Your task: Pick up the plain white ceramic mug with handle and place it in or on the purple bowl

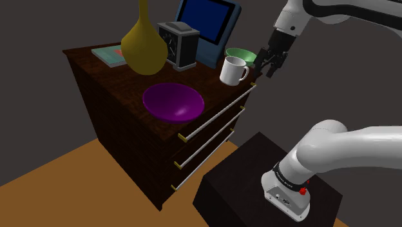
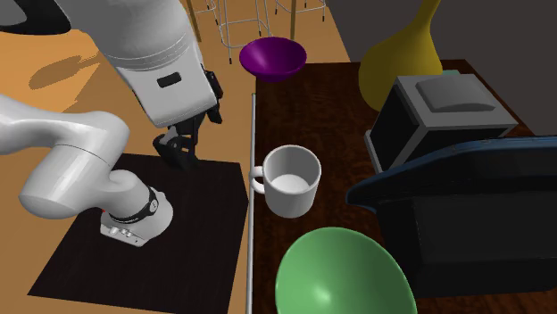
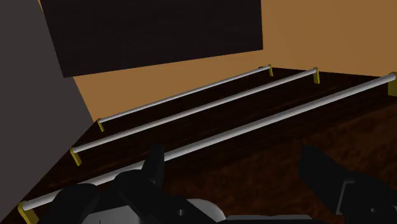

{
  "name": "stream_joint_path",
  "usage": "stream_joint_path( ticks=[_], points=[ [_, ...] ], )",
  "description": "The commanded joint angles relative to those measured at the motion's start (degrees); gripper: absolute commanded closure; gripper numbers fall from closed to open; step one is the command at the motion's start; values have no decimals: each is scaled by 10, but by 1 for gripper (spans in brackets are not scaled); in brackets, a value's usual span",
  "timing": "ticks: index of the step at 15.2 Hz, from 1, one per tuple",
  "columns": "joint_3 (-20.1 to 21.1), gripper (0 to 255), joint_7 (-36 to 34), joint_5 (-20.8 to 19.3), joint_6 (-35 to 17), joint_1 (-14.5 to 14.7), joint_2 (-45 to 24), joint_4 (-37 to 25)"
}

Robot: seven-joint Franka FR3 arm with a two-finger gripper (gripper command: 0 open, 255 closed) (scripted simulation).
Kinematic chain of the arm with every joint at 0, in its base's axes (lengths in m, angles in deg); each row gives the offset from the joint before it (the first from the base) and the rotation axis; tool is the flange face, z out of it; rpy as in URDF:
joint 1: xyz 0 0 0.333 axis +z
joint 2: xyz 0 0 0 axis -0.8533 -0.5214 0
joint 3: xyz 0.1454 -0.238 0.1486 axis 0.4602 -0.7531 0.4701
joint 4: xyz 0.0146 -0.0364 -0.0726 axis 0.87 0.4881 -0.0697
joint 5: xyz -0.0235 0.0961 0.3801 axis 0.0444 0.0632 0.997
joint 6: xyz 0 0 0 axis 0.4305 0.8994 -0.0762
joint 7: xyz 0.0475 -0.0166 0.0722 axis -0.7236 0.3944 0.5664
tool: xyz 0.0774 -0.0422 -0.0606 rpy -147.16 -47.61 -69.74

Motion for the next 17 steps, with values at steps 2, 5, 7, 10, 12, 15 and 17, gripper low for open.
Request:
stream_joint_path(
  ticks=[2,5,7,10,12,15,17],
  points=[
    [7,0,-8,-1,-11,0,-22,-13],
    [27,0,-34,-7,-40,-1,-90,-56],
    [39,0,-51,-14,-55,-3,-136,-88],
    [56,0,-79,-28,-71,-7,-204,-143],
    [66,0,-98,-40,-78,-9,-250,-183],
    [73,0,-112,-49,-88,-10,-281,-204],
    [73,0,-112,-49,-103,-10,-280,-188]
  ],
)
